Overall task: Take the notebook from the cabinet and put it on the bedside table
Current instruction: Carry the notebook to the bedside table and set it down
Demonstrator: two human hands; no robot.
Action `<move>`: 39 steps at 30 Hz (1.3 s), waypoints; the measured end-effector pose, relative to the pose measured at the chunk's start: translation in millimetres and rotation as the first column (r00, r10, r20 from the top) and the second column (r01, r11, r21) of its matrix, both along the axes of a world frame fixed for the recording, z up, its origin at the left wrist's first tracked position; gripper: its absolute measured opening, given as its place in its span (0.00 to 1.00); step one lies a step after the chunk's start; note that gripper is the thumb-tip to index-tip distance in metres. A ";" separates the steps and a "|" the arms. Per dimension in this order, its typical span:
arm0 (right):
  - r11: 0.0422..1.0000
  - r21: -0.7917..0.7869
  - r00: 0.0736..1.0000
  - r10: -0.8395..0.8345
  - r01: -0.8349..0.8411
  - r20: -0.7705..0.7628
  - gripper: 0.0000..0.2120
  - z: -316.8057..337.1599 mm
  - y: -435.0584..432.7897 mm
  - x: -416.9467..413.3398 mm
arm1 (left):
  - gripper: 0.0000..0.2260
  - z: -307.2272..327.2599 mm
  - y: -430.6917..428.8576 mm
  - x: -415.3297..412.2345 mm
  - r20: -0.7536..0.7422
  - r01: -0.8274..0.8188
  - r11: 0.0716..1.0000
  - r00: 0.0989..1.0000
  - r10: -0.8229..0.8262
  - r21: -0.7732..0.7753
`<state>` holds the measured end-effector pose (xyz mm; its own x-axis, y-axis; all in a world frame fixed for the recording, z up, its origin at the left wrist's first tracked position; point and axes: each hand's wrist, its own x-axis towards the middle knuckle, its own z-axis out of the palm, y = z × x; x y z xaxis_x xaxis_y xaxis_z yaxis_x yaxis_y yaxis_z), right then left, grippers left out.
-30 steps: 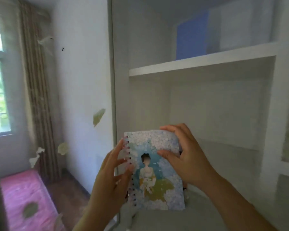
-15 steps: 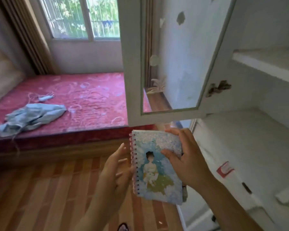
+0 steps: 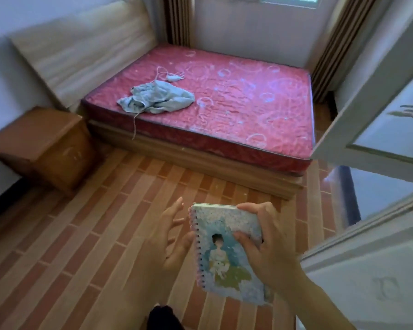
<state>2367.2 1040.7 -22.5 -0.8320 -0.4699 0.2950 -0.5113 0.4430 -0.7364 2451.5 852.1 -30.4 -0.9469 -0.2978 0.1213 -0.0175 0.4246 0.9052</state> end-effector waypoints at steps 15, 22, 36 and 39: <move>0.937 -0.011 0.937 0.349 -0.349 0.007 0.21 12.9 -318.9 -47.1 | 0.26 5.8 -263.8 28.9 0.104 -0.352 0.934 0.928 0.357 -0.064; 0.915 0.013 0.915 0.403 -0.404 0.012 0.21 11.1 -414.1 -89.0 | 0.26 0.7 -340.1 15.5 0.190 -0.471 0.882 0.866 0.463 -0.001; 0.950 -0.053 0.948 0.311 -0.308 0.061 0.22 -4.7 -598.6 -312.4 | 0.25 2.2 -535.4 -205.4 0.310 -0.345 0.938 0.890 0.334 -0.019; 0.932 -0.047 0.931 0.361 -0.359 0.052 0.21 -6.3 -657.7 -354.9 | 0.23 2.5 -587.5 -246.9 0.297 -0.363 0.929 0.881 0.368 -0.074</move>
